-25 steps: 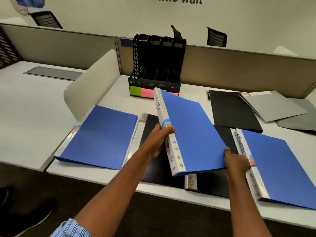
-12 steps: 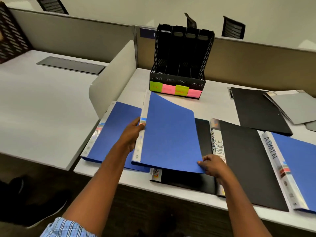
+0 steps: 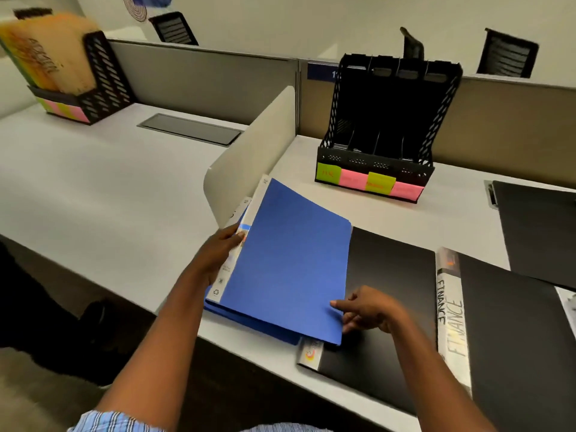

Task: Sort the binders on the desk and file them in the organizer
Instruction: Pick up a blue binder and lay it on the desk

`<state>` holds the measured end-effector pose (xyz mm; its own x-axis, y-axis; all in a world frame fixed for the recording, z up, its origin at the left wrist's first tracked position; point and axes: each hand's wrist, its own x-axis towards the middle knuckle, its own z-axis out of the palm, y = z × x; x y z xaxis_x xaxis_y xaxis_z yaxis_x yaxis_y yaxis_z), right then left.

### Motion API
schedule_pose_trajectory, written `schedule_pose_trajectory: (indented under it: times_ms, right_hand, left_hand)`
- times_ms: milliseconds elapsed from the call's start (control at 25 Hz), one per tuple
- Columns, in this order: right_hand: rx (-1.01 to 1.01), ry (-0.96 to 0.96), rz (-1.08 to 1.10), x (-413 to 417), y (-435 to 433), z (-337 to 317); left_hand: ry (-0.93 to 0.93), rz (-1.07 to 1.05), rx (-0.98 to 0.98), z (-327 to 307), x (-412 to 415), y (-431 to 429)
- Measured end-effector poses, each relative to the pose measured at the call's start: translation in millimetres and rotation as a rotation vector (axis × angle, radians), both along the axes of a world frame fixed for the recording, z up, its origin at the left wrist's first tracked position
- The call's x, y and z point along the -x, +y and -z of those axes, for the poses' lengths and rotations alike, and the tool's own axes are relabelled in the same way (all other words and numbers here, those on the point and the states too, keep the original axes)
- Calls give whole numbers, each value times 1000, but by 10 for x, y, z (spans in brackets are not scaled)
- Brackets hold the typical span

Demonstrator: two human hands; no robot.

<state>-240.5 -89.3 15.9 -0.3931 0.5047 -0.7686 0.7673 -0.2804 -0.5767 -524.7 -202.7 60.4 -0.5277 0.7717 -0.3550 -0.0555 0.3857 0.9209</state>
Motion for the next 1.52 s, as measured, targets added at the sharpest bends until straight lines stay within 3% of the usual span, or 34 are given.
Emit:
schedule_pose_trajectory:
  times_ms: [280,560,800,1160,1360,1520]
  right_hand:
    - [-15,-3,-79,413,24,2]
    - [-118,-135,-99,747,-169,25]
    - [-396,-384,-236,1087,-525,66]
    - [-537,-481,-124,1389,-820,174]
    - [-555,-460,-41,1436,-882,217]
    - [-554,-385,44,1406,-1040,269]
  left_hand:
    - [34,29,85,32,389,-101]
    - [306,98,254,265,745,126]
    - [427,103,229,369,866,233]
    - [603,123,267,472,763,214]
    - [1110,282,471,509,454,202]
    - [1186,441,245,636,102,197]
